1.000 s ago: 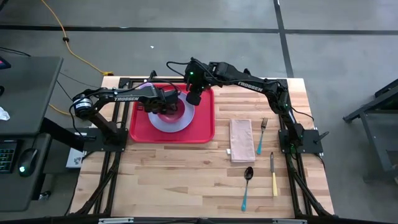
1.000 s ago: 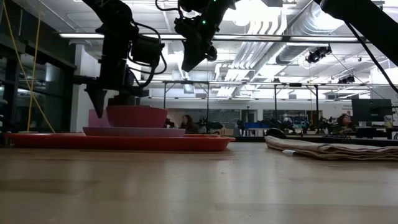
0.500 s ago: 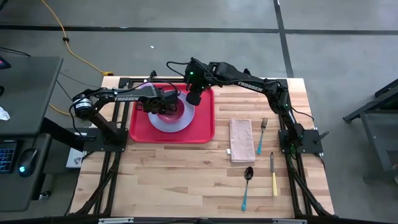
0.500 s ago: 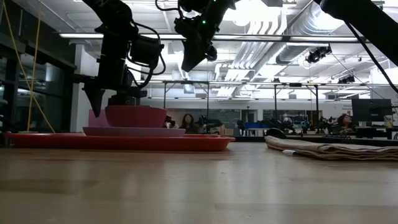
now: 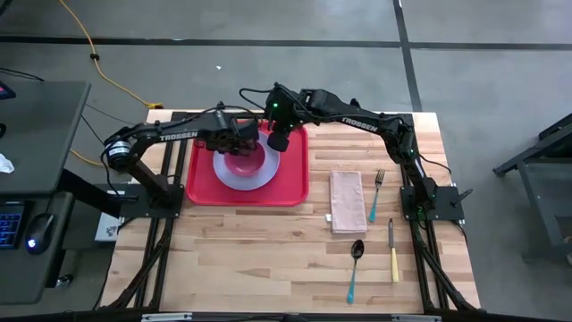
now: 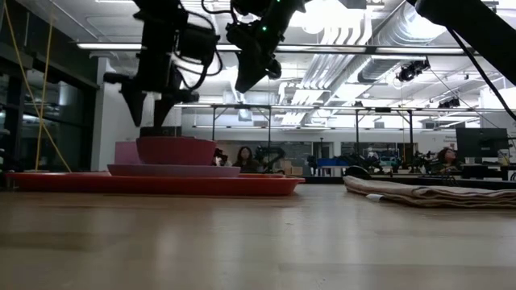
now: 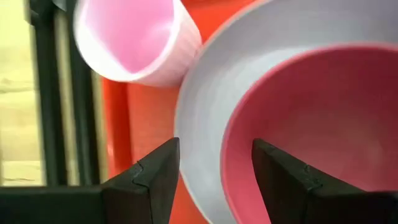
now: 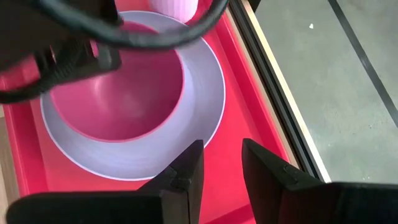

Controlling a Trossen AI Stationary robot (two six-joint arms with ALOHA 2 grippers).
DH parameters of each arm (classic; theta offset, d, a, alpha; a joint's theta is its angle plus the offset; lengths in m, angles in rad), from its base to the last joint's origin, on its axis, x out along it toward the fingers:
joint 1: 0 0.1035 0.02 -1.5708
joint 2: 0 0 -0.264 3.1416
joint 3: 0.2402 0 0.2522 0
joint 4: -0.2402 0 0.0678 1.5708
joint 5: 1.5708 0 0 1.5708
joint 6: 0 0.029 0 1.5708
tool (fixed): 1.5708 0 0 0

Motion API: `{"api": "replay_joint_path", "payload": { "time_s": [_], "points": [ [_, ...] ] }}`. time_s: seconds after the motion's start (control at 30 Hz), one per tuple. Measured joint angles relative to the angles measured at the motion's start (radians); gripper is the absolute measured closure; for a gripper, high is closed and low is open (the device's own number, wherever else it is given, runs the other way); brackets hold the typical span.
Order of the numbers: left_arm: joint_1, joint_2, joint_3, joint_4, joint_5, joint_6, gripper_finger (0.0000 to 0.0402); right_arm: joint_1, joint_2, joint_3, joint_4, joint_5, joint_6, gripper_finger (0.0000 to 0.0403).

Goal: Set up tray
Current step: Put the brown napkin on the orange tray to the right of the light purple plate

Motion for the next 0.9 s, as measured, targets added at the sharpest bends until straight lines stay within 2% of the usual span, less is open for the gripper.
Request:
{"api": "replay_joint_path", "payload": {
  "time_s": [0.2, 0.33, 0.67, 0.9],
  "points": [
    [-0.003, -0.006, 0.125, -0.170, -0.061, -0.015, 0.0174, -0.008, 0.000, 0.000, -0.065, 0.033, 0.000, 0.0315],
    [-0.003, -0.041, 0.158, -0.198, -0.092, -0.034, 0.0174, -0.022, 0.000, 0.000, -0.129, 0.042, 0.001, 0.0316],
    [-0.002, -0.205, 0.111, -0.250, -0.153, -0.063, 0.0174, -0.059, 0.000, 0.000, -0.230, 0.122, 0.003, 0.0316],
    [-0.002, -0.364, 0.014, -0.233, -0.162, -0.092, 0.0174, -0.102, -0.012, -0.001, -0.248, 0.121, 0.003, 0.0315]
  ]
}}
